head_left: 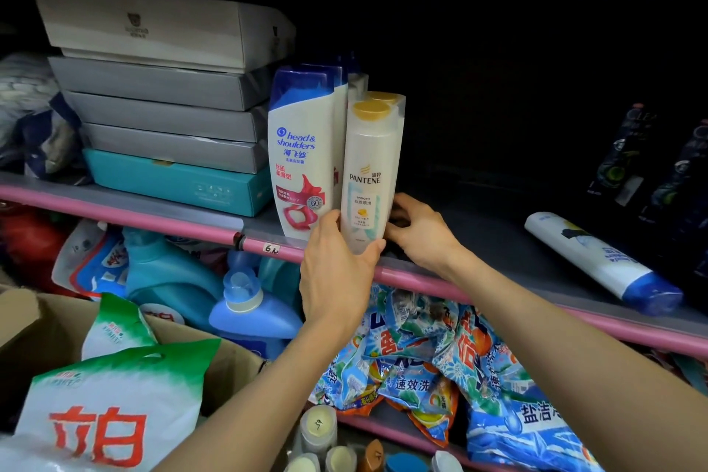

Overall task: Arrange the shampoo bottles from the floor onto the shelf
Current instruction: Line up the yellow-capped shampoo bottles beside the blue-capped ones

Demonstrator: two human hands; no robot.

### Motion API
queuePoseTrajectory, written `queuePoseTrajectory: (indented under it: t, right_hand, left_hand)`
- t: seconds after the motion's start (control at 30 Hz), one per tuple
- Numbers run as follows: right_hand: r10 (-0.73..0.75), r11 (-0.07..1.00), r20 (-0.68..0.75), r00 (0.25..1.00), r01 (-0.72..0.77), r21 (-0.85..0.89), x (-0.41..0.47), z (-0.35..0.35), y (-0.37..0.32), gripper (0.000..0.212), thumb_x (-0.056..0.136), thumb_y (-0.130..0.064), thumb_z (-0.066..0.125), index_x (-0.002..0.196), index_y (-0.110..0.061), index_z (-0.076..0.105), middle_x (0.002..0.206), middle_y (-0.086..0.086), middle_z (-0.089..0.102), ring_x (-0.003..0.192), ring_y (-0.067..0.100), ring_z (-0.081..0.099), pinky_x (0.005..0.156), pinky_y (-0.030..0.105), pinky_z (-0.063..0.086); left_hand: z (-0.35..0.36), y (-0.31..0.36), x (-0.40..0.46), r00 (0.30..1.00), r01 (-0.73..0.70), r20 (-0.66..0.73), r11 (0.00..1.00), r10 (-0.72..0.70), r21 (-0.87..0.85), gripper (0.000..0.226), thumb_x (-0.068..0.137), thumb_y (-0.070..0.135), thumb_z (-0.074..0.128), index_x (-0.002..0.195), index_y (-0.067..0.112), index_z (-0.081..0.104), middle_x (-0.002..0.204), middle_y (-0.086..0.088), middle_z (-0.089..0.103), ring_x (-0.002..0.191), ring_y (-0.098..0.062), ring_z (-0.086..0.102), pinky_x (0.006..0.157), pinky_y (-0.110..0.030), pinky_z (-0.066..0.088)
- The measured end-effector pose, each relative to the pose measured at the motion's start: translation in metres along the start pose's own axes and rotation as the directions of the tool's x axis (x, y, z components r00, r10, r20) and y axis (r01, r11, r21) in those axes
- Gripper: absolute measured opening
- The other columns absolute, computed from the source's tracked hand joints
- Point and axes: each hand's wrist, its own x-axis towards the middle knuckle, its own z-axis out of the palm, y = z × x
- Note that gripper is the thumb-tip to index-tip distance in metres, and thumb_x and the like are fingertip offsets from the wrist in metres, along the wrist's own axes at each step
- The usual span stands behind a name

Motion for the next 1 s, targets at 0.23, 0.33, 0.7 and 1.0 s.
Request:
queuePoseTrajectory:
  t: [0.23, 0.33, 0.7, 1.0]
  right_hand:
    - [0.008, 1.000, -0.006, 1.000, -0.008, -0.009, -0.001, 0.000, -0.003, 0.035, 0.089, -0.022, 0.064, 0.123, -0.022, 0.057, 0.118, -0.001, 0.067, 0.109, 0.012, 0.061, 0.092, 0.028, 0.050]
    - [0.014, 1.000, -0.001, 1.000, -0.014, 0.007, -0.001, 0.000, -0.003, 0.033, 0.090, -0.022, 0.063, 0.123, -0.024, 0.057, 0.116, -0.003, 0.067, 0.106, 0.010, 0.061, 0.088, 0.025, 0.050]
    - [0.006, 1.000, 0.000, 1.000, -0.006, -0.006, 0.002, 0.000, 0.001, 0.033, 0.090, -0.023, 0.062, 0.123, -0.025, 0.057, 0.117, -0.003, 0.066, 0.107, 0.011, 0.061, 0.090, 0.028, 0.051]
    - [0.015, 1.000, -0.004, 1.000, -0.015, -0.024, 0.003, 0.002, 0.001, 0.034, 0.090, -0.026, 0.063, 0.123, -0.025, 0.057, 0.117, -0.003, 0.066, 0.108, 0.013, 0.061, 0.090, 0.029, 0.051]
  left_hand:
    - [-0.010, -0.008, -0.005, 0.999, -0.041, -0.021, 0.999, 0.041, -0.001, 0.048, 0.083, 0.032, 0.070, 0.124, 0.019, 0.049, 0.124, 0.003, 0.058, 0.112, -0.013, 0.054, 0.088, -0.027, 0.045]
    - [-0.003, 0.002, -0.004, 0.999, -0.030, -0.043, 0.997, 0.033, 0.075, 0.053, 0.080, 0.039, 0.070, 0.123, 0.019, 0.047, 0.121, 0.002, 0.056, 0.109, -0.017, 0.055, 0.086, -0.038, 0.051]
    - [0.016, 0.005, -0.003, 0.985, 0.040, -0.174, 0.975, -0.001, 0.220, 0.053, 0.079, 0.045, 0.066, 0.121, 0.016, 0.049, 0.120, -0.001, 0.058, 0.110, -0.022, 0.051, 0.091, -0.036, 0.042]
    - [0.016, 0.002, -0.003, 0.983, 0.018, -0.185, 0.977, 0.023, 0.214, 0.052, 0.078, 0.045, 0.066, 0.120, 0.018, 0.050, 0.119, 0.000, 0.058, 0.109, -0.020, 0.051, 0.089, -0.036, 0.043]
